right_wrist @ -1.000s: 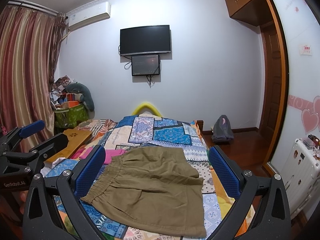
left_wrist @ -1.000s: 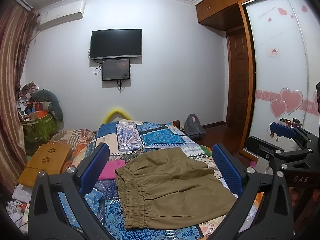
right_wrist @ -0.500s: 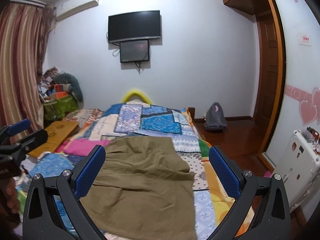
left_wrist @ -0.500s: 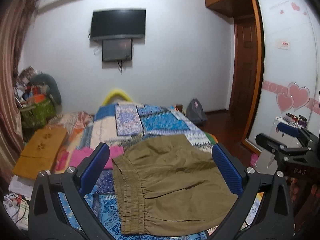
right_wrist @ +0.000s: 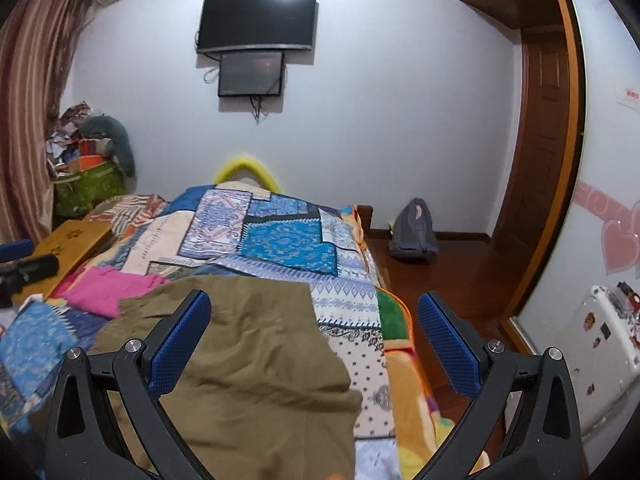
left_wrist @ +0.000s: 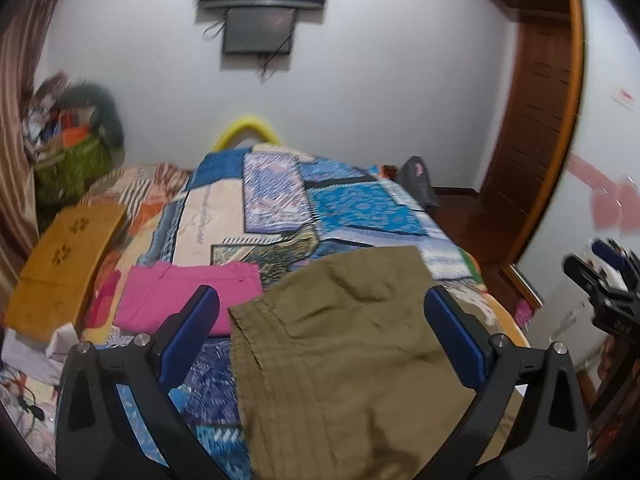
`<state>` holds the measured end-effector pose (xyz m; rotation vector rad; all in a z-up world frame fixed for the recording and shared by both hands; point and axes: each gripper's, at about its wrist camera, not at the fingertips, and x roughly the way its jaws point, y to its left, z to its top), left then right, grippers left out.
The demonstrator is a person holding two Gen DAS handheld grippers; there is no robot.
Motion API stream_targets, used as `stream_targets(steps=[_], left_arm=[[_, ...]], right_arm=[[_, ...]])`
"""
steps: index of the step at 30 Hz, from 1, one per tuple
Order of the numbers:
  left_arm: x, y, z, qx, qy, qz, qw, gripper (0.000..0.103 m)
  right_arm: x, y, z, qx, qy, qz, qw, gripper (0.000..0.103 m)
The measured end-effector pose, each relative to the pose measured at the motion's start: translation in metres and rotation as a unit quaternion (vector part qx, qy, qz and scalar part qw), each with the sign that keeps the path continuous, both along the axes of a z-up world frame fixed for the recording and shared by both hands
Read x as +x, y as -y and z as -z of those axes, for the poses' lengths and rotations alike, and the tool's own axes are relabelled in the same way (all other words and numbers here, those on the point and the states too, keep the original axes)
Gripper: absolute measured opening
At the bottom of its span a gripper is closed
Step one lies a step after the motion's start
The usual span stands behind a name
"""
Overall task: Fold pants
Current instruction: 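Lower both tools toward the olive pants' waistband and leg hems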
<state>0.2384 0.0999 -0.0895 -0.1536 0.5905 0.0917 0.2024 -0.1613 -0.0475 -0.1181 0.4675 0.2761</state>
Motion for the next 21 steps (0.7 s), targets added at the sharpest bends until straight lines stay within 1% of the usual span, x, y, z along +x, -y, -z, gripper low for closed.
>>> stream_targets(steps=[1,3,5,10,11,13,15,17,19,21], left_arm=[[0.012,-0.010,0.006,-0.002,-0.011,-0.011,0.9999,0.103],[0.037,-0.029,0.019,0.009,-0.035,-0.044,0.9984,0.103],[0.056,-0.042,0.032,0.020,-0.054,-0.057,0.9967,0.103],[0.101,-0.068,0.076,0.055,-0.120,-0.054,0.9897,0.103],[0.104,-0.070,0.081,0.061,-0.128,-0.055,0.9883,0.103],[0.115,-0.074,0.096,0.084,-0.149,-0.060,0.9835,0.103],[0.123,-0.076,0.112,0.098,-0.160,-0.056,0.9806,0.103],[0.129,-0.078,0.126,0.093,-0.169,-0.043,0.9803,0.103],[0.137,-0.083,0.143,0.075,-0.182,-0.028,0.9799,0.103],[0.142,-0.088,0.155,0.059,-0.189,-0.021,0.9799,0.103]], right_arm=[[0.010,0.000,0.004,0.001,-0.008,-0.003,1.000,0.103],[0.027,0.000,0.009,0.006,-0.022,-0.012,1.000,0.103],[0.043,0.002,0.015,0.011,-0.033,-0.019,0.999,0.103],[0.088,-0.001,0.036,0.015,-0.069,-0.028,0.997,0.103],[0.095,-0.001,0.040,0.015,-0.076,-0.030,0.997,0.103],[0.109,-0.003,0.050,0.022,-0.091,-0.039,0.995,0.103],[0.122,-0.006,0.061,0.024,-0.107,-0.047,0.993,0.103],[0.134,-0.011,0.073,0.010,-0.117,-0.047,0.992,0.103],[0.147,-0.017,0.086,-0.016,-0.127,-0.032,0.991,0.103],[0.162,-0.022,0.095,-0.033,-0.138,-0.032,0.989,0.103]])
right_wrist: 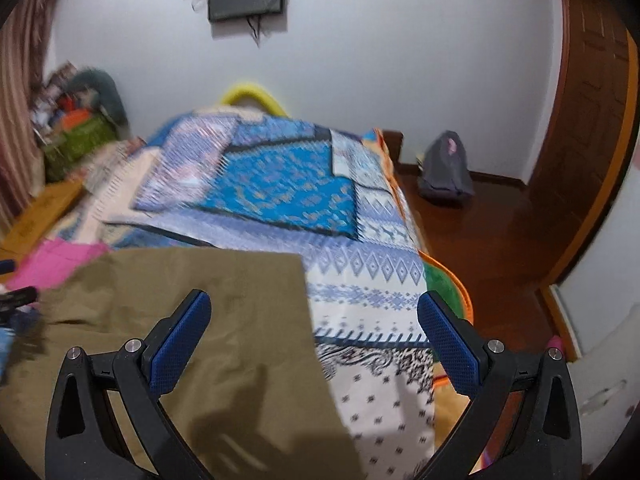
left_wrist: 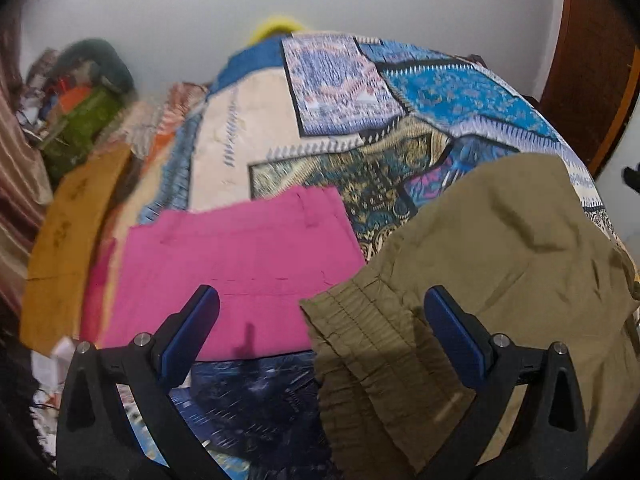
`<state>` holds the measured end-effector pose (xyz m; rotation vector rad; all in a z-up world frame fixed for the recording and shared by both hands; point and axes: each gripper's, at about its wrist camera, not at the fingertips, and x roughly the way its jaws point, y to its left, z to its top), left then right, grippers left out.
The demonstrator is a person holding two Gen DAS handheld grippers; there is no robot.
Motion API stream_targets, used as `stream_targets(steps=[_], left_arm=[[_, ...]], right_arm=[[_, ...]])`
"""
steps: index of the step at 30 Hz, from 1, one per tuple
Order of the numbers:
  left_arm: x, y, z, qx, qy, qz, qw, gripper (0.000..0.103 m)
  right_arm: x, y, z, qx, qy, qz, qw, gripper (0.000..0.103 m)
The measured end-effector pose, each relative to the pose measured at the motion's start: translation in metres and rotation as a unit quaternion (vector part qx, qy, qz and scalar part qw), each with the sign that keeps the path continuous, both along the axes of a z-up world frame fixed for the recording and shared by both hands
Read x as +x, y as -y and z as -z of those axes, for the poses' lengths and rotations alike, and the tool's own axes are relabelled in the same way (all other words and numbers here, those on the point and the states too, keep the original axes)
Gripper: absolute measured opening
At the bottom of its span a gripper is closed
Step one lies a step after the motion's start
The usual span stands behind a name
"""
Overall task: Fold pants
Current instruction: 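Lower both tools toward the olive pants' waistband and leg hems, then grasp the waistband with the left tool while the right tool grasps the leg hem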
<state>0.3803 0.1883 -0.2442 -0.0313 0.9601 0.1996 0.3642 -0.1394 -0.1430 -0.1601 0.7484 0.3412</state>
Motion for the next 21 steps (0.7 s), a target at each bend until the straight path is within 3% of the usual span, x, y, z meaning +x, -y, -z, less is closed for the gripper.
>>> stream_targets(steps=[3,6,8,13,18,21], left_arm=[[0.006,-0.013,0.015,-0.015,-0.004,-0.002,0.9999,0.101],[0.009,-0.024,0.026,-0.047,-0.015,0.002,0.9988,0.089],[0.009,-0.027,0.030,-0.074,-0.019,0.010,0.9970,0.084],[0.011,-0.021,0.039,-0.076,-0.029,0.032,0.9961,0.079],[0.015,-0.024,0.048,-0.099,-0.037,0.036,0.9937,0.078],[0.017,-0.024,0.050,-0.108,-0.043,0.031,0.9927,0.071]], right_arm=[[0.021,-0.008,0.011,-0.013,-0.013,-0.014,1.000,0.102],[0.037,-0.016,0.019,-0.015,-0.030,-0.047,0.998,0.101],[0.046,-0.021,0.023,-0.011,-0.039,-0.071,0.997,0.094],[0.063,-0.034,0.035,-0.010,-0.063,-0.106,0.992,0.088],[0.078,-0.046,0.055,-0.048,-0.092,-0.113,0.988,0.085],[0.085,-0.043,0.059,-0.025,-0.108,-0.110,0.988,0.085]])
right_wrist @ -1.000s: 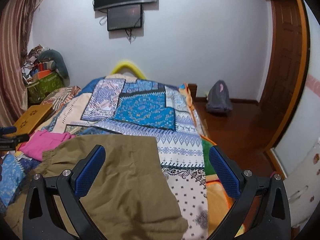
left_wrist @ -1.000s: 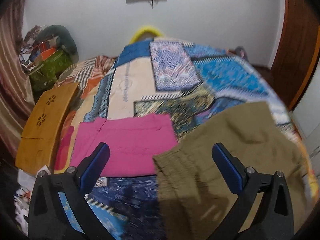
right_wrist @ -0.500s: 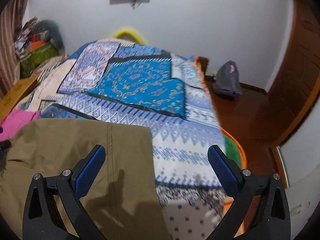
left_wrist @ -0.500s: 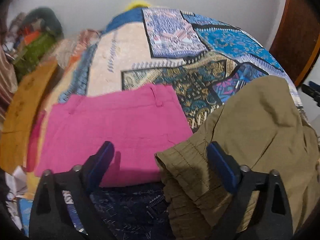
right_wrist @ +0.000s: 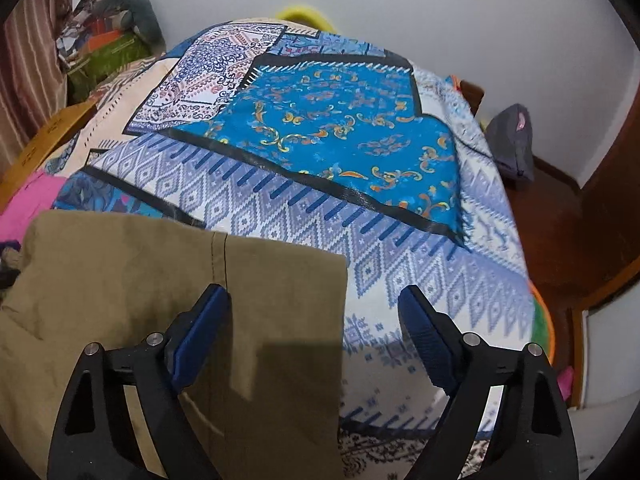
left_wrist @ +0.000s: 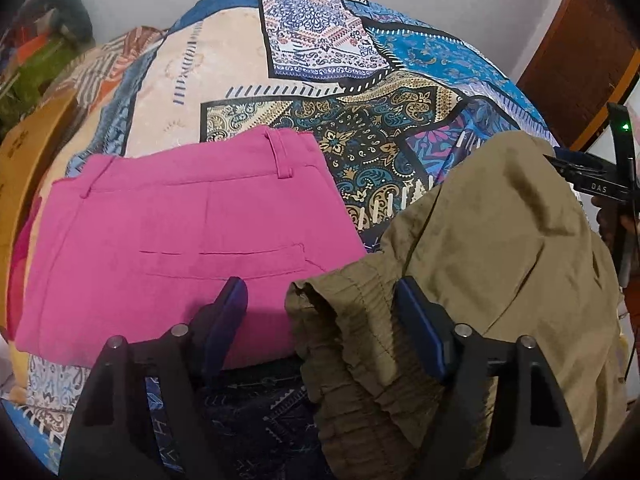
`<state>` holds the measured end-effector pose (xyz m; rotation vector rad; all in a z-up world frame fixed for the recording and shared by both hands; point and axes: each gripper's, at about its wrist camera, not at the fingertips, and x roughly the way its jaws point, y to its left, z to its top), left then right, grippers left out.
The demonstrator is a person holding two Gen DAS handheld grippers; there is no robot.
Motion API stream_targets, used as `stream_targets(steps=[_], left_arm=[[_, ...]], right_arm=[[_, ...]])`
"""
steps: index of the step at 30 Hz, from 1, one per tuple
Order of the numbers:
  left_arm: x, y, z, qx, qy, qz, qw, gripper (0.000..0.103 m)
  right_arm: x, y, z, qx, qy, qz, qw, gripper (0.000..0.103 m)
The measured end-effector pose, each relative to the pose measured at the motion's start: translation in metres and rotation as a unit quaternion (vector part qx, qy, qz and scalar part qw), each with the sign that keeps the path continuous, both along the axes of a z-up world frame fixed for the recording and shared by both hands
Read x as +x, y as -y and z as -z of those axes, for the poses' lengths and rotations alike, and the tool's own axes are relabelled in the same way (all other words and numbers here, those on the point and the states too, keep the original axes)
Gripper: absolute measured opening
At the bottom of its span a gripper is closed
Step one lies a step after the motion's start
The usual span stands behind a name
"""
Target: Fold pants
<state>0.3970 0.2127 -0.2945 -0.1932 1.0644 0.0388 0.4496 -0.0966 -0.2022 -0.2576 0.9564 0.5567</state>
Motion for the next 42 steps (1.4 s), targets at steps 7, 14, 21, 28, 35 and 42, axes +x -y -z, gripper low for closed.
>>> stream_targets(steps=[7,14,21,28,35,42], left_arm=[[0.006,0.006,-0.005,-0.025,-0.011,-0.002,0.9996,0.046],[0.000,0.011,-0.027,-0.001,0.014,-0.003,0.9999,0.018],[-0.003,0.017,-0.070,0.044,0.050,0.005,0.9977,0.011],[-0.019,0.032,-0.135,0.070,0.110,0.012,0.9914,0.010],[-0.058,0.052,-0.181,0.078,0.144,0.030,0.9861,0.010],[-0.111,0.073,-0.207,0.082,0.156,0.044,0.9833,0.009]], right_arm=[[-0.003,0.000,-0.001,0.039,-0.016,-0.008,0.999,0.050],[-0.007,-0.008,-0.015,0.015,0.010,0.000,1.000,0.010],[-0.012,0.010,-0.056,0.057,0.040,0.021,0.997,0.008],[-0.042,0.022,-0.130,0.096,0.105,0.020,0.990,0.006],[-0.086,0.043,-0.171,0.122,0.128,0.010,0.984,0.006],[-0.138,0.069,-0.191,0.135,0.141,0.006,0.981,0.006]])
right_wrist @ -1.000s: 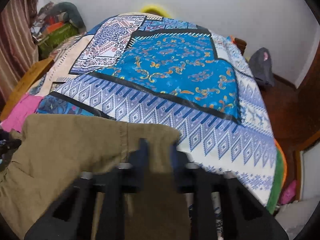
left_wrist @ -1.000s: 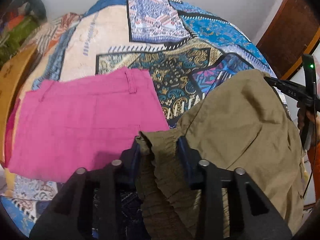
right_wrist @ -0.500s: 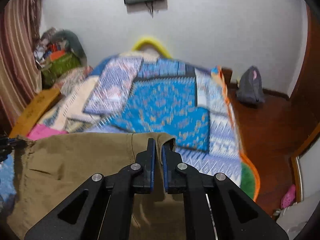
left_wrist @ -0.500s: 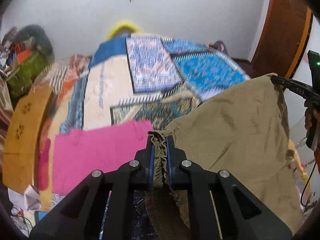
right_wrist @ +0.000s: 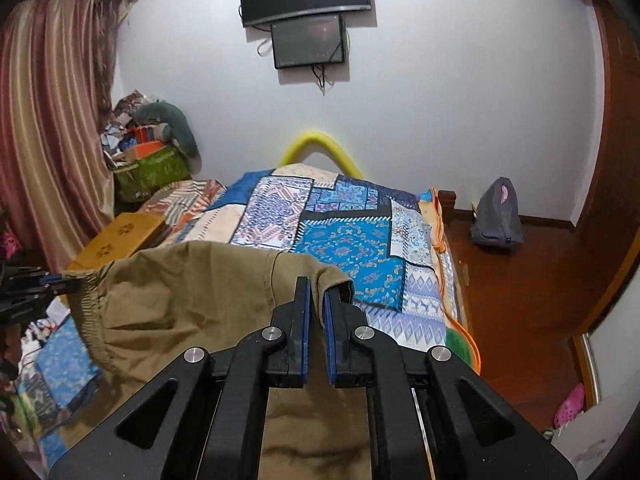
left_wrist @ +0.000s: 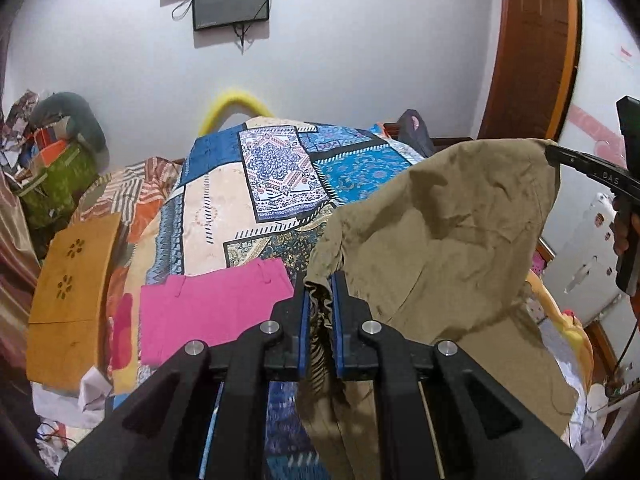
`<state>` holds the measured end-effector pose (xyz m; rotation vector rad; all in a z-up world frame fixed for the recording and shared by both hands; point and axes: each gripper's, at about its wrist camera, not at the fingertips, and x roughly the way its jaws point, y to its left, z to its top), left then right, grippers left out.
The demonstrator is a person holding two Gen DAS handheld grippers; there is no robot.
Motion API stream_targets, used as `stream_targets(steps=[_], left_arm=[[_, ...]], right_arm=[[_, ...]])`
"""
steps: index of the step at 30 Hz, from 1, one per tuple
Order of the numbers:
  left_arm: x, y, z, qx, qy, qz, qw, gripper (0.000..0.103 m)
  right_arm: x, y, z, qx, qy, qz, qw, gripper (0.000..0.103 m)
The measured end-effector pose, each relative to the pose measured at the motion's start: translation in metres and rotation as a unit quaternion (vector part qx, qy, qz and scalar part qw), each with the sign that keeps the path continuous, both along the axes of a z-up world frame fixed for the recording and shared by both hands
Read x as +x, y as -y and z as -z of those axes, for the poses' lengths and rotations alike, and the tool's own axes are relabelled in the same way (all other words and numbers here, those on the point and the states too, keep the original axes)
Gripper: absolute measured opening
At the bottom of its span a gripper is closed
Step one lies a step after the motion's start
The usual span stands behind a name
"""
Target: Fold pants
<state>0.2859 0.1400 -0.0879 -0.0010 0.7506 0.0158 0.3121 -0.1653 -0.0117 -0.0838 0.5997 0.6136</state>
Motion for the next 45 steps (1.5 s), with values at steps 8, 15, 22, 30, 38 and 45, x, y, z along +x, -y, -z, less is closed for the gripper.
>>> stream_targets(steps=[8,15,22,30,38,45], left_arm=[[-0.052,0.027,-0.005,0.003,-0.010,0.013,0.9999,0.008],[-0.098,0.046,-0.003,0.003,-0.005,0.025,0.9997,0.008],[-0.128,0.055,0.017,0.011,-0.019,0.027,0.9994,0.008],[-0.167,0.065,0.052,0.028,-0.042,0.035,0.9981,0.008],[-0.194,0.068,0.095,0.013,-0.092,0.035,0.9950,0.008],[-0.208,0.049,0.089,-0.002,-0.087,0.000,0.9962,0.008]], right_arm=[[-0.054,0.029,0.008,0.000,-0.010,0.004,1.000,0.006],[-0.097,0.051,0.018,0.024,-0.024,0.007,0.999,0.006],[-0.133,0.065,0.038,0.035,-0.052,0.003,0.998,0.006],[-0.166,0.077,0.074,0.030,-0.086,0.011,0.996,0.006],[-0.191,0.094,0.127,0.036,-0.143,0.045,0.988,0.008],[-0.197,0.114,0.154,0.022,-0.182,0.082,0.980,0.012]])
